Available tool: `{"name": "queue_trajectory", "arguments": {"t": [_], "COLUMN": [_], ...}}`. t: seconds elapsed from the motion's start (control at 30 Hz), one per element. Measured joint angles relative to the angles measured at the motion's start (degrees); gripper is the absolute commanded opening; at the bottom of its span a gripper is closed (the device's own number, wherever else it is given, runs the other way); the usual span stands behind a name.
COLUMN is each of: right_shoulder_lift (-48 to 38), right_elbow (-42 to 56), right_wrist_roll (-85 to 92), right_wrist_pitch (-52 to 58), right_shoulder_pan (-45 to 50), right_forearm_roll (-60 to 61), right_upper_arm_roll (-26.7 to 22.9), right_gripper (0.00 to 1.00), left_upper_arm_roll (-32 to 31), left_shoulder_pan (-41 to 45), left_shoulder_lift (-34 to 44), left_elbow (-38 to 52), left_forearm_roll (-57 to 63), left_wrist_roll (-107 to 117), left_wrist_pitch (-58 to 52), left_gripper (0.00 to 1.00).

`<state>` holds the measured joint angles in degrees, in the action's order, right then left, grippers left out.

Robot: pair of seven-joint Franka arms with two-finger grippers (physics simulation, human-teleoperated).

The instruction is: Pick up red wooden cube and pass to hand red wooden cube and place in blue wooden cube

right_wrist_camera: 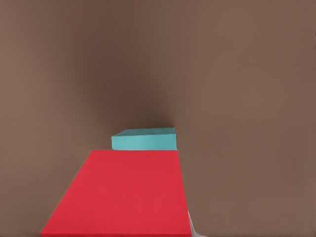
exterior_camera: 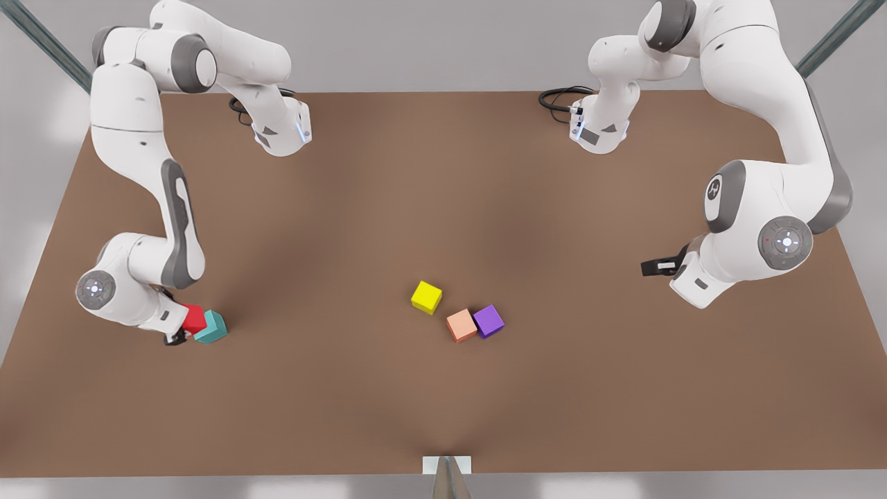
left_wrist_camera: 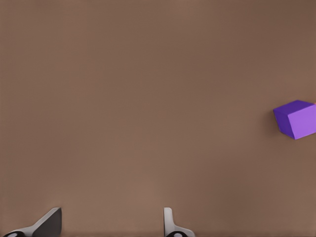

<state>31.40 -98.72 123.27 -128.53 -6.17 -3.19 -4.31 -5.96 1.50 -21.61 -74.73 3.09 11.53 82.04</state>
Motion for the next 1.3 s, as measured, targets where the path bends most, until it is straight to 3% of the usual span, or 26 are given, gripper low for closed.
{"name": "queue_trajectory", "arguments": {"t": [0.2,0.27,0.7,0.97,1.17,1.3], "right_shoulder_lift": [0.6,0.6,-0.3,-2.0,-2.5,-13.0], "right_elbow": [-3.0,-3.2,-1.0,10.4,15.5,14.5], "right_wrist_roll": [1.2,1.6,3.0,1.6,-23.3,-42.5], "right_wrist_pitch": [-3.7,-4.5,-4.2,9.3,21.4,30.7], "right_shoulder_pan": [-0.1,0.0,0.2,0.4,9.5,10.1], "right_forearm_roll": [0.3,0.5,1.2,2.9,0.8,1.0], "right_upper_arm_roll": [0.1,0.1,0.3,0.1,-0.2,-0.3], "right_gripper": [0.75,0.99,1.0,1.0,1.0,1.0], "left_upper_arm_roll": [0.0,0.0,0.0,-0.1,-0.1,-0.1], "left_shoulder_pan": [0.0,0.0,0.1,0.2,0.3,0.3], "left_shoulder_lift": [-0.1,-0.1,-0.1,-0.1,-0.1,-0.1], "left_elbow": [0.0,0.0,0.0,0.0,0.0,0.0], "left_forearm_roll": [0.0,0.0,0.0,0.0,0.0,0.0], "left_wrist_roll": [-0.4,-0.5,-0.9,-1.1,-1.1,-1.2], "left_wrist_pitch": [-0.1,-0.1,-0.1,-0.1,-0.1,-0.1], "left_gripper": [1.0,1.0,1.0,1.0,1.0,1.0]}}
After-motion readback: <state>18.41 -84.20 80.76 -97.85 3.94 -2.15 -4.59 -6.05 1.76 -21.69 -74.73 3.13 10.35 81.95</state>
